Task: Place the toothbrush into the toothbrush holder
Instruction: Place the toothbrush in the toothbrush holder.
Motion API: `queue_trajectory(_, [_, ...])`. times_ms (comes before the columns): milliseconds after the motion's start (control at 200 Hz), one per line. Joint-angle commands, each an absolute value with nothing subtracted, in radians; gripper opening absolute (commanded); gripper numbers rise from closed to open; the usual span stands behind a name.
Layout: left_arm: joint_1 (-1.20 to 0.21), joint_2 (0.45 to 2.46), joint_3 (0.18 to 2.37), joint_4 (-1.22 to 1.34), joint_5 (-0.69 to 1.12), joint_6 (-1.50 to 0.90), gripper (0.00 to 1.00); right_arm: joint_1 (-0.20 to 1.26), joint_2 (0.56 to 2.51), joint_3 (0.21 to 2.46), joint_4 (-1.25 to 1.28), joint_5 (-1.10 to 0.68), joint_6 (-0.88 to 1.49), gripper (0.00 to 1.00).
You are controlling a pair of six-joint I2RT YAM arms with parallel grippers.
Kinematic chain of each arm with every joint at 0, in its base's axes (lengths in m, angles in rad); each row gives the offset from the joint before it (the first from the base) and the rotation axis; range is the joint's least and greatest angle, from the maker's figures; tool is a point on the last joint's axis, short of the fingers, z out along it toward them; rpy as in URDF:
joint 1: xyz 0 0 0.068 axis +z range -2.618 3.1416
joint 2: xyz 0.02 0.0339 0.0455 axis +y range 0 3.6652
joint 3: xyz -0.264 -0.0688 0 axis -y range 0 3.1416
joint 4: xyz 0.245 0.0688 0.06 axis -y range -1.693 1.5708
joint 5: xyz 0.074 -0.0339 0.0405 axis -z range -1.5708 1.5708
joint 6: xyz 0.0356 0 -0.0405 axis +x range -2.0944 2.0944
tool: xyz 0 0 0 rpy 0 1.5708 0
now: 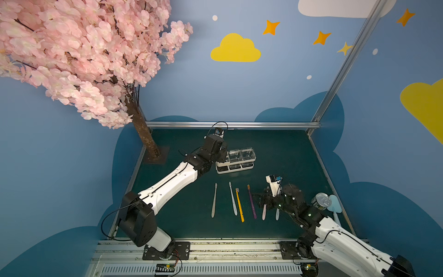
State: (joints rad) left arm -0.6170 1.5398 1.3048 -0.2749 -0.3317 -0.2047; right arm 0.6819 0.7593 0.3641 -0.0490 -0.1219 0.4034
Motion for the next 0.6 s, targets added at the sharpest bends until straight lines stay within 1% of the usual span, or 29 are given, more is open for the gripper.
queue_trajectory(0, [-0.630, 1.557, 1.296, -0.241, -0.349, -0.173, 0.02, 0.681, 0.771, 0.370, -0.027, -0.137, 0.391, 0.91])
queue_trajectory(596, [-0.646, 1.603, 1.254, -0.201, -0.374, -0.153, 0.02, 0.684, 0.805, 0.382, -0.022, -0.153, 0.380, 0.91])
